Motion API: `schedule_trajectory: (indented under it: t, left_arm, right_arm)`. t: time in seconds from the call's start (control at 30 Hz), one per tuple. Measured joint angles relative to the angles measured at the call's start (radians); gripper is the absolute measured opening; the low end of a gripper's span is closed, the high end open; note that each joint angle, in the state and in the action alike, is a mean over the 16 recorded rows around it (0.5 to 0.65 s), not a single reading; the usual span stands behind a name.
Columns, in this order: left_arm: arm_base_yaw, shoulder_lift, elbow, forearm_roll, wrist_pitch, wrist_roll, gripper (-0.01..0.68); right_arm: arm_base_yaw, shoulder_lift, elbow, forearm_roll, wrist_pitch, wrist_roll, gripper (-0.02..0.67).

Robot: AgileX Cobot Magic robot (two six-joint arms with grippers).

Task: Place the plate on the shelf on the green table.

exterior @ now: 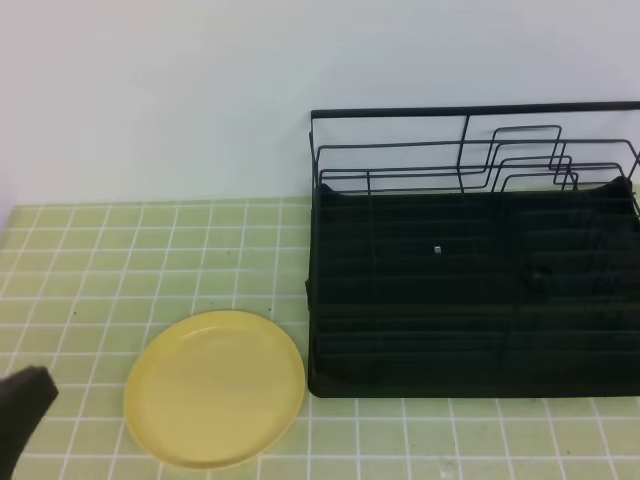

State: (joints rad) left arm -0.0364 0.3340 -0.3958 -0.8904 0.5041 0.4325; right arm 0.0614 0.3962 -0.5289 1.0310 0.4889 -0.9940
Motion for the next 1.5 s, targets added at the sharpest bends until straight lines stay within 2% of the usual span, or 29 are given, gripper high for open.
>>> schedule_trajectory:
  t: [0.37, 0.7, 0.83, 0.97, 1.23, 1.37, 1.5]
  left_arm:
    - [0.0, 0.455, -0.225, 0.297, 0.131, -0.123, -0.001]
    - [0.0, 0.883, -0.487, 0.437, 0.291, -0.165, 0.008]
    - [0.0, 1.031, -0.596, 0.485, 0.338, -0.161, 0.045]
    - [0.0, 1.159, -0.685, 0.535, 0.38, -0.161, 0.11]
    - [0.0, 1.358, -0.785, 0.581, 0.422, -0.17, 0.226]
    - [0.0, 1.435, -0.8, 0.572, 0.413, -0.175, 0.25]
    - [0.0, 1.498, -0.803, 0.549, 0.388, -0.177, 0.245]
  right_arm:
    - [0.0, 0.437, -0.12, -0.128, 0.26, 0.087, -0.002]
    - [0.031, 0.582, -0.135, -0.083, 0.351, 0.087, -0.002]
    - [0.057, 0.592, -0.135, -0.069, 0.379, 0.082, -0.002]
    - [0.082, 0.593, -0.135, -0.061, 0.394, 0.075, -0.002]
    - [0.102, 0.593, -0.135, -0.06, 0.411, 0.061, -0.002]
    - [0.102, 0.593, -0.135, -0.061, 0.414, 0.059, -0.002]
    - [0.102, 0.593, -0.135, -0.063, 0.417, 0.056, -0.002]
